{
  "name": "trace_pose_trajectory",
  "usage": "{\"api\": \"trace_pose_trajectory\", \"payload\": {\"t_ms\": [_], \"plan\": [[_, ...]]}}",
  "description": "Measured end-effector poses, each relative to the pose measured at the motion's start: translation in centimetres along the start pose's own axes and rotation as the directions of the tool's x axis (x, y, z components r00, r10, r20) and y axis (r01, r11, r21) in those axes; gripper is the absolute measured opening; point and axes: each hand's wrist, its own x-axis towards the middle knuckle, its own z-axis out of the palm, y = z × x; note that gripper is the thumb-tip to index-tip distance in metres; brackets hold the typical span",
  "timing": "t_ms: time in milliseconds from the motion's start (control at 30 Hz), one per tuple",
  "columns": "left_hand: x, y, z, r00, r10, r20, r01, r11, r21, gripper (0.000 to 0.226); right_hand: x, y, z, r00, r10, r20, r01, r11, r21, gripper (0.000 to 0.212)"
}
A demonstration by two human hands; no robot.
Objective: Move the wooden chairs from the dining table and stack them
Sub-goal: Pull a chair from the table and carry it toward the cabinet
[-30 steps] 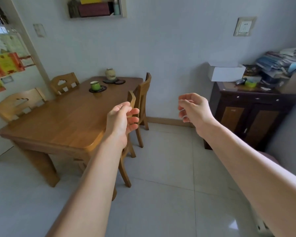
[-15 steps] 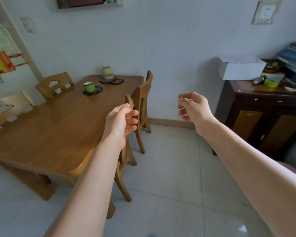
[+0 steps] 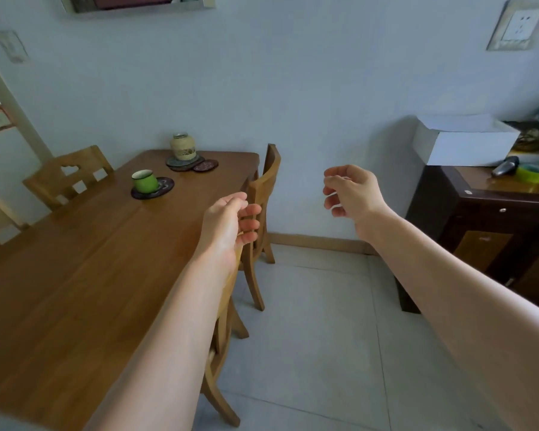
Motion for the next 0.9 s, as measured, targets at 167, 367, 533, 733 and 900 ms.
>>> {"api": "trace_pose_trajectory", "payload": {"t_ms": [167,367,533,733,900], "plan": [[5.9,-0.9,1.1,0.999,-0.031,-0.009,0.031,0.999,0.025,0.017,6.5,1.1,1.4,1.000,0.018,0.022,-0.018,1.000,-0.007,0.015],[14.2,-2.5,3.9,0.996,-0.058,-0.072,0.060,0.998,0.030,0.016,15.8,3.2,1.8,0.996,0.033,0.085,-0.031,0.999,-0.026,0.014],[21.5,-4.2,7.9,0.978,-0.143,-0.152,0.141,0.990,-0.021,0.015,25.0,5.1,1.5,0.988,0.074,0.132,-0.064,0.995,-0.081,0.013],[29.6,-5.7,11.3,0.938,-0.261,-0.227,0.240,0.964,-0.118,0.011,35.3,7.0,2.7,0.956,0.154,0.248,-0.109,0.976,-0.188,0.012],[35.1,-7.7,11.4,0.885,-0.388,-0.256,0.342,0.917,-0.204,0.014,41.2,9.3,5.3,0.870,0.309,0.384,-0.187,0.928,-0.323,0.013]]}}
